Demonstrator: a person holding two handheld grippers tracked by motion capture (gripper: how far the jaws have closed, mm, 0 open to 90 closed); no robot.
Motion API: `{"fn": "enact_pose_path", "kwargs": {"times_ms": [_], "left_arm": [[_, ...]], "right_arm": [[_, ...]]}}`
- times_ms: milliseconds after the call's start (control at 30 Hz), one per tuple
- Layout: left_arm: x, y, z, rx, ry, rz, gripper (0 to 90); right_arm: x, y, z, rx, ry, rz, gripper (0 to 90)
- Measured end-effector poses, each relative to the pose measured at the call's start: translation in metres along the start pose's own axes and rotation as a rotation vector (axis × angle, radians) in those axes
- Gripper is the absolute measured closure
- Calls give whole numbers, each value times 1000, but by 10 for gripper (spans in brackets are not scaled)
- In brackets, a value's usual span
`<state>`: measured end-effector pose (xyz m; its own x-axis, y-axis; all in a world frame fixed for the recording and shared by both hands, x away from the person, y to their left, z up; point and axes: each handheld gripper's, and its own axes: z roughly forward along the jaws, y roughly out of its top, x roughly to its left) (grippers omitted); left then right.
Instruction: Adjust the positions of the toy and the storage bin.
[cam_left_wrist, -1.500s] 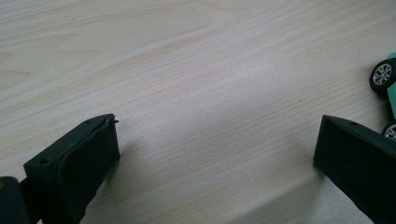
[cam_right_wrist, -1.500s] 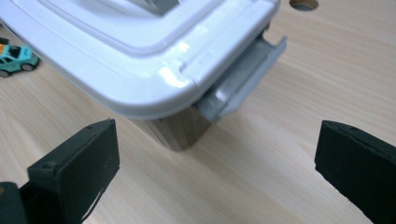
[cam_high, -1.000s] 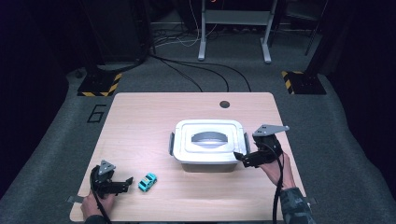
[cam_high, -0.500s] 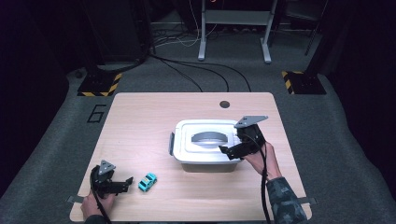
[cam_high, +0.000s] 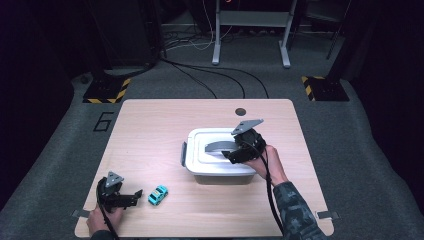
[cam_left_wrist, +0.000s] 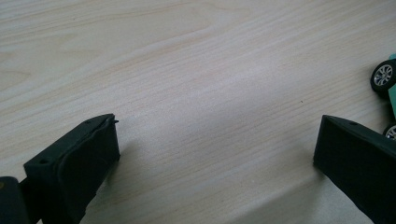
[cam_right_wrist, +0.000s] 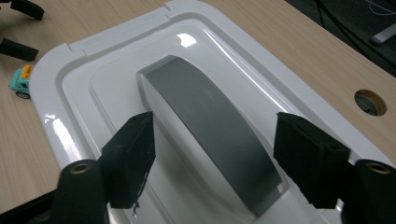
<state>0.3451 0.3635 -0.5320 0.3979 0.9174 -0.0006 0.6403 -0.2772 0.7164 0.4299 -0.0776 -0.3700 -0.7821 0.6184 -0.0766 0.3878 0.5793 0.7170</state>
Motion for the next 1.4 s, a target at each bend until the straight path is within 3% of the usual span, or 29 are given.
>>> {"fn": "enact_pose_path", "kwargs": {"times_ms": [100, 267, 767, 1167, 1267, 1400], "left_arm": [[0, 0, 0, 1, 0, 0, 0], [0, 0, 0, 0, 0, 1, 0], [0, 0, 0, 0, -1, -2, 0], [0, 0, 0, -2, 1, 0, 0], [0, 0, 0, -4, 3, -1, 0], [0, 0, 0, 0, 0, 1, 0]], "right_arm": [[1, 4, 7, 14, -7, -37, 415], [-8, 5, 10, 42, 45, -42, 473], [1, 5, 10, 85, 2, -127, 559], [6, 7, 11, 99, -73, -89, 587], [7, 7, 11, 108, -83, -59, 592], [7, 8, 12, 109, -94, -55, 594]]}}
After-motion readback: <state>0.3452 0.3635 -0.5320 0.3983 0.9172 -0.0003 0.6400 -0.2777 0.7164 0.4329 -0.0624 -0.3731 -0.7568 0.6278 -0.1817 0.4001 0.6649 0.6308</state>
